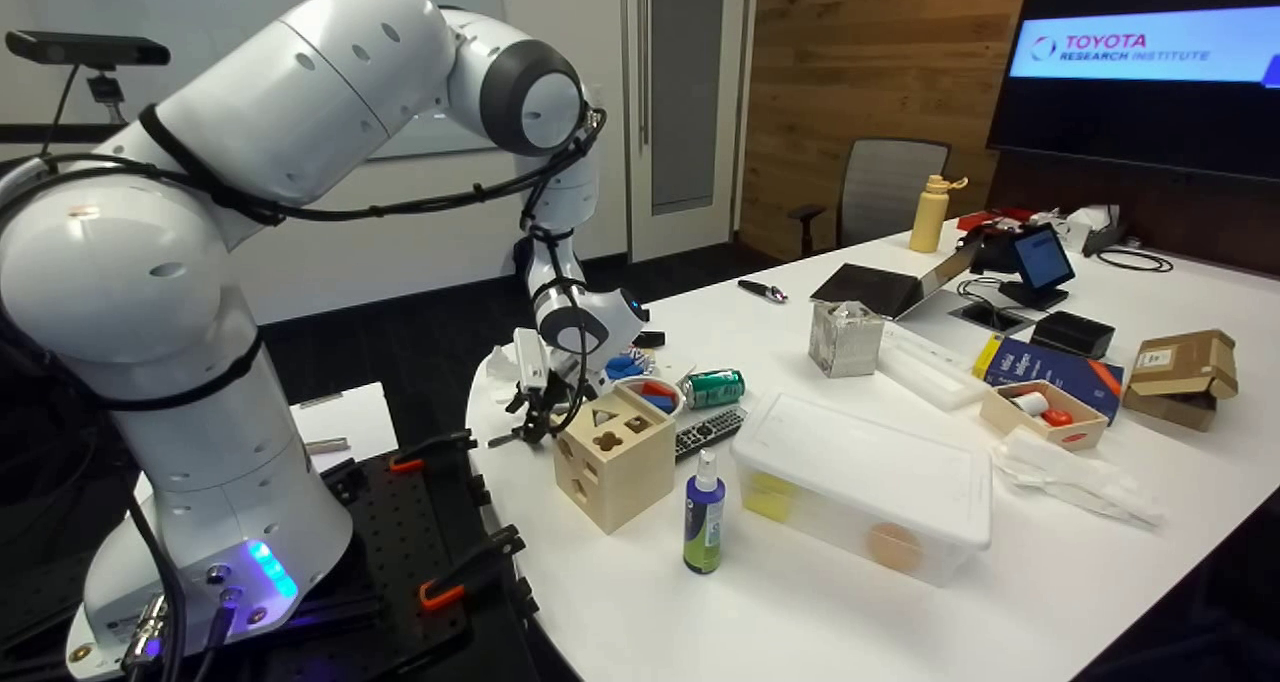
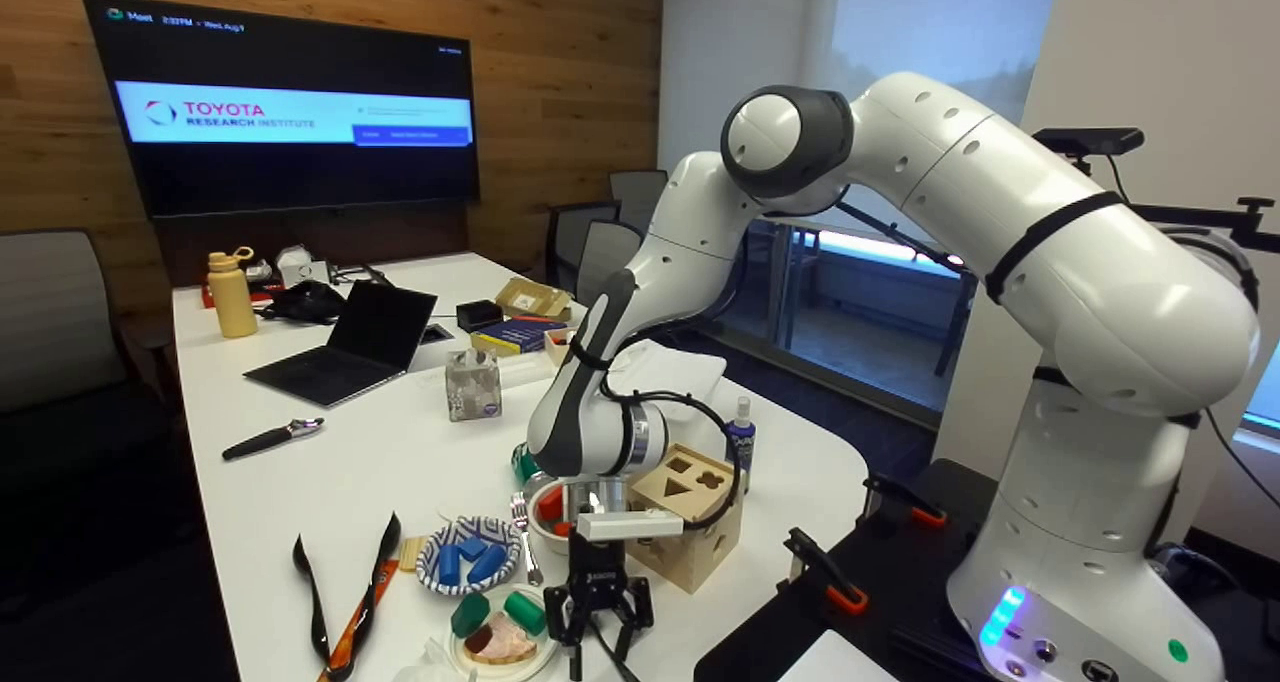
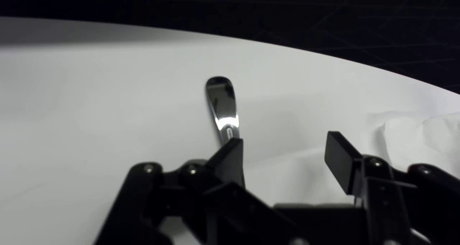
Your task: Use the spoon to stir the contents in the mug
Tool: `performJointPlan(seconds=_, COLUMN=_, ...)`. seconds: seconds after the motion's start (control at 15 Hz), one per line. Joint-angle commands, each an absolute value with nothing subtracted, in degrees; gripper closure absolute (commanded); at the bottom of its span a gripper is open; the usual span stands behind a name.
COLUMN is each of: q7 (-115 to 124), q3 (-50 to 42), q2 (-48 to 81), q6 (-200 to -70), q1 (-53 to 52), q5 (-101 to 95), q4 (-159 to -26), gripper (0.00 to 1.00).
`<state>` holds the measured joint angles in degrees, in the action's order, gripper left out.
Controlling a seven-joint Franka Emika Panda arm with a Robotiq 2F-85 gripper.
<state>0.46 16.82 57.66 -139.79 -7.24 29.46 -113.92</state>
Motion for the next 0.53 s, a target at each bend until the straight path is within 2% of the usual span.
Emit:
performJointPlan(seconds=0.0, q7=1.2, q3=17.9, q2=56.3, q6=-139.1, q1=-6.5, q5=28.4, q4=-114.4, gripper=0.02)
performJointPlan(seconds=0.47, q7=1.5, q3=20.5, q2=52.0, q6=-139.7, q1=-7.6, q5=28.5, q4=-115.9, gripper=0.0)
